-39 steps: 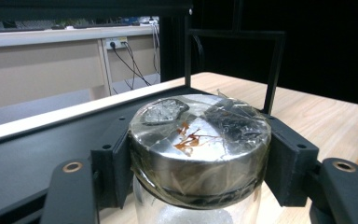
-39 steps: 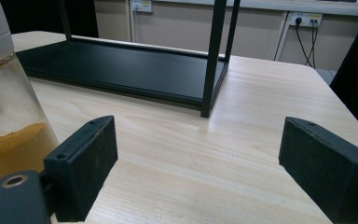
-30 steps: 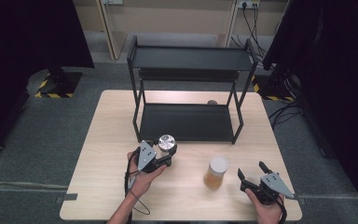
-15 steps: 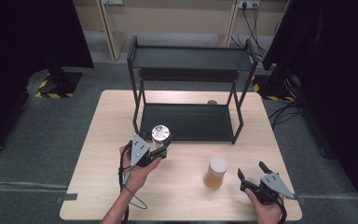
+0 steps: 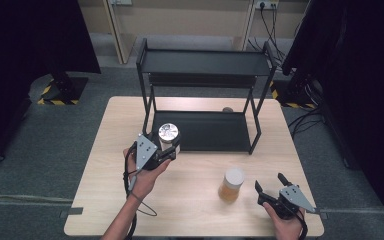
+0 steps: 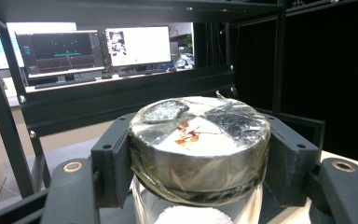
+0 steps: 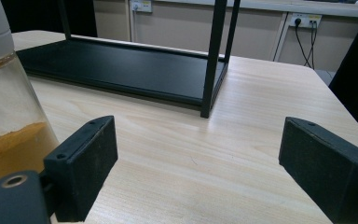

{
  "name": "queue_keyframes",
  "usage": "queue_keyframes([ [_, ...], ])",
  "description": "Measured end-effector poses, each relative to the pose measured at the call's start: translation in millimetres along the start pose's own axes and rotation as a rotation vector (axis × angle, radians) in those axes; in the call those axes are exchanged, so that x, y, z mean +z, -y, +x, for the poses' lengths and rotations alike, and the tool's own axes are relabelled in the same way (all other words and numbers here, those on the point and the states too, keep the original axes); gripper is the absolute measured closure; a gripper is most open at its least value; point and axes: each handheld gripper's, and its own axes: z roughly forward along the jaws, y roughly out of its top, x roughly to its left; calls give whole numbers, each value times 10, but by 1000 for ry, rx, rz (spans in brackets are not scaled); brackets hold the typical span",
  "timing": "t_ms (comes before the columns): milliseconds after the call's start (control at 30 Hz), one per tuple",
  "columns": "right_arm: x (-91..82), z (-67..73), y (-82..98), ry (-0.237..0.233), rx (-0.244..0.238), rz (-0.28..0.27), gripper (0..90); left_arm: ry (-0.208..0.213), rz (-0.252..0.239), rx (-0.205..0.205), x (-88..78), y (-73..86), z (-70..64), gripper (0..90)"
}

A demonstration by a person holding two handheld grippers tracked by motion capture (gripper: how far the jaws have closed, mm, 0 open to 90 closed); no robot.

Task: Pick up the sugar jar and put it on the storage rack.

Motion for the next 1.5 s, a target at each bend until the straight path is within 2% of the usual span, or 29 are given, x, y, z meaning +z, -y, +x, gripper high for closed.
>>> queue_keyframes([
  [967, -2, 3, 4, 0, -2, -2, 118, -67, -94, 21, 145, -393, 46, 348],
  [1500, -4, 3, 8, 1, -4, -4, 117, -97, -128, 29, 223, -573, 56, 349],
])
